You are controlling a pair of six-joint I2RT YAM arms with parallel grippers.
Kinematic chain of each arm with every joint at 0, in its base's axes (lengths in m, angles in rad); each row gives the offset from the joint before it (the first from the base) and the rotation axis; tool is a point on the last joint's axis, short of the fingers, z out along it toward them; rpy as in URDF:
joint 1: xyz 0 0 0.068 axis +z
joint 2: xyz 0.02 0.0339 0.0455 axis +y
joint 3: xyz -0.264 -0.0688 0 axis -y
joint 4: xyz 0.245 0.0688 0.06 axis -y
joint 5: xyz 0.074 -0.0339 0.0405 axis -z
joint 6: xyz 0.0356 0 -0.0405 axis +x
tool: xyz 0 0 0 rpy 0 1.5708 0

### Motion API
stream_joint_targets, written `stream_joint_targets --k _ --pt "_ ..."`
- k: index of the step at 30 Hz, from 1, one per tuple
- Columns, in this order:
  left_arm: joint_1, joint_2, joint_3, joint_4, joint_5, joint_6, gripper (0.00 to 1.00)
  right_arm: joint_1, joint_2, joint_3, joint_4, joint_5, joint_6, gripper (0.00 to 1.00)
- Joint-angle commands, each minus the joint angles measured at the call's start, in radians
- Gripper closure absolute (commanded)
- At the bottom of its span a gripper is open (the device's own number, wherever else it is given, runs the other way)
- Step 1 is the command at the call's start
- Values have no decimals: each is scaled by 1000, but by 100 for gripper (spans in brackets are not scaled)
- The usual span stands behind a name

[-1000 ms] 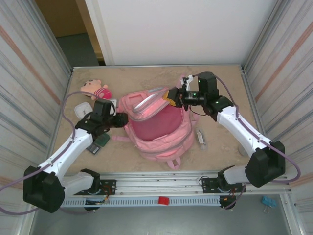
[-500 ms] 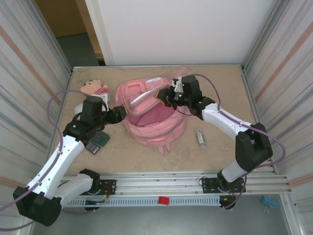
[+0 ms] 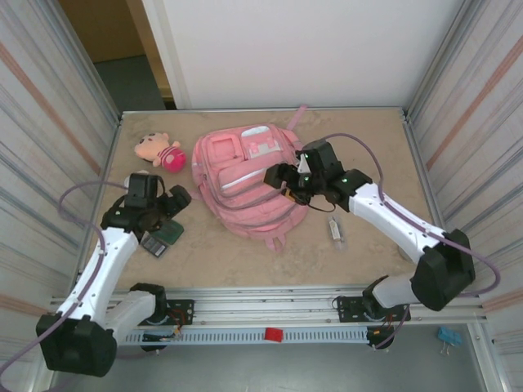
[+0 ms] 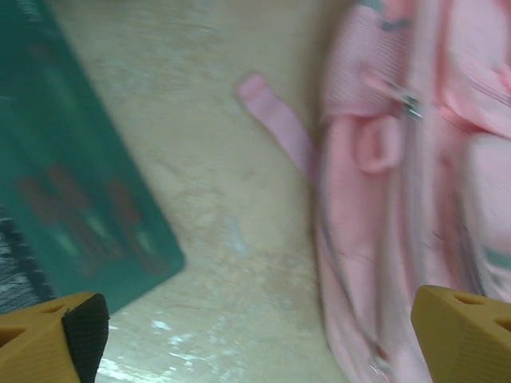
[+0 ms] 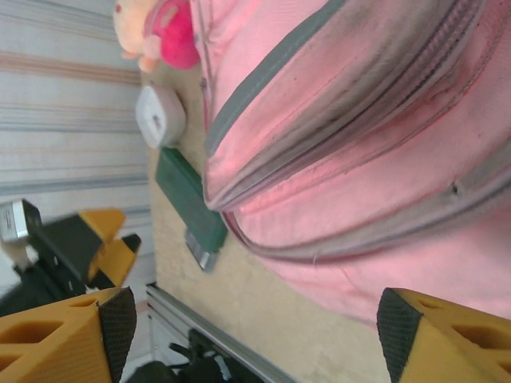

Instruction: Pack the student bag

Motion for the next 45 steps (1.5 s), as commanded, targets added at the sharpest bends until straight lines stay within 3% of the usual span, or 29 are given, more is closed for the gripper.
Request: stream_joint_targets --k 1,5,10,22,30,36,38,45 --pt "84 45 -7 -44 -8 -24 1 14 -29 -5 -182 47 -93 19" --pt "197 121 9 -43 -2 -4 1 29 -37 16 -276 76 -143 18" --pt "261 246 55 -44 -64 6 1 32 -44 5 -242 72 -179 17" --pt "267 572 202 -32 -109 -49 1 22 118 45 -132 -91 -202 17" --pt "267 667 243 -58 -176 -71 1 -36 182 62 -103 -167 -218 17" --pt "268 728 249 -31 -161 -94 2 -66 213 67 -85 -209 -225 17" --pt "268 741 247 -19 -159 -100 4 -70 221 65 -75 -223 -224 18" --pt "268 732 246 -4 -153 -116 29 -74 229 70 -62 -232 -215 19"
